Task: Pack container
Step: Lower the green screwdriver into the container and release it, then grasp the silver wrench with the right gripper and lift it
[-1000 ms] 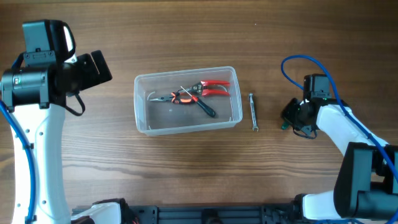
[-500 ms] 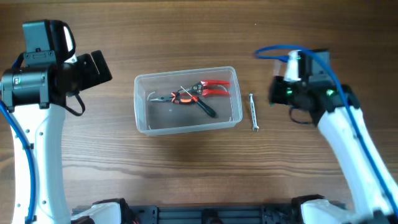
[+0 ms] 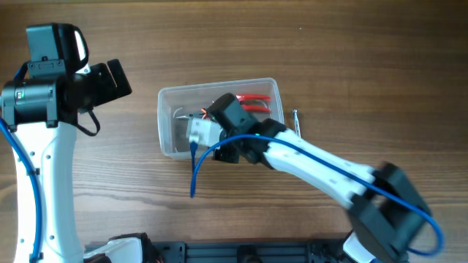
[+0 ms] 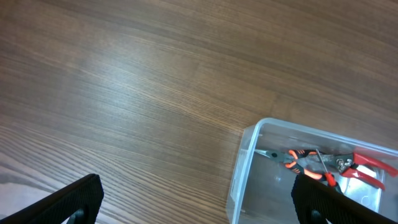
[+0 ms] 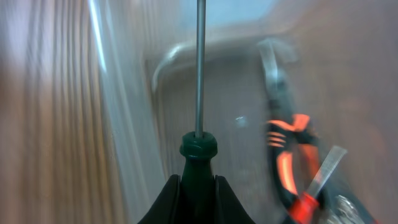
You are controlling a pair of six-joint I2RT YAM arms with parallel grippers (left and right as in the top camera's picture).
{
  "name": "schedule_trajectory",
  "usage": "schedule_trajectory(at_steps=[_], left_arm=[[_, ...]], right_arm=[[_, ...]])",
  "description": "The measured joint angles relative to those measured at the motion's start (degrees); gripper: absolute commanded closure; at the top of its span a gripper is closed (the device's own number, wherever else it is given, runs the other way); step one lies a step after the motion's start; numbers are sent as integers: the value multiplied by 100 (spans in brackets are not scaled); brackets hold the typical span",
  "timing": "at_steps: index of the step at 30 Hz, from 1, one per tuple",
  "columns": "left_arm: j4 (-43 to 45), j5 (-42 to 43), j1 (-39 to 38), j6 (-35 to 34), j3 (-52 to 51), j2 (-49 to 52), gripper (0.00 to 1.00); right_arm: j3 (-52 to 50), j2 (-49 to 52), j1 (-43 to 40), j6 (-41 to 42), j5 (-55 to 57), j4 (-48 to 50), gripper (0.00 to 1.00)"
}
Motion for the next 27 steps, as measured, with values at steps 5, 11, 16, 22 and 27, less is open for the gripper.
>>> schedule_trajectory(at_steps=[5, 11, 16, 22, 27], left_arm=[[2, 0, 0, 0, 0, 0, 0], [4, 0, 0, 0, 0, 0, 0], [4, 0, 0, 0, 0, 0, 0], [0, -2, 0, 0, 0, 0, 0], [4, -2, 0, 0, 0, 0, 0]], right_arm=[[192, 391, -22, -1381, -129, 13, 69], [142, 756, -31, -994, 1185, 337, 43], [149, -815, -173, 2341, 3217, -560, 36], [293, -3495, -2199, 4656, 2861, -1362, 42], [142, -3117, -3657, 5442, 1987, -2472, 42]])
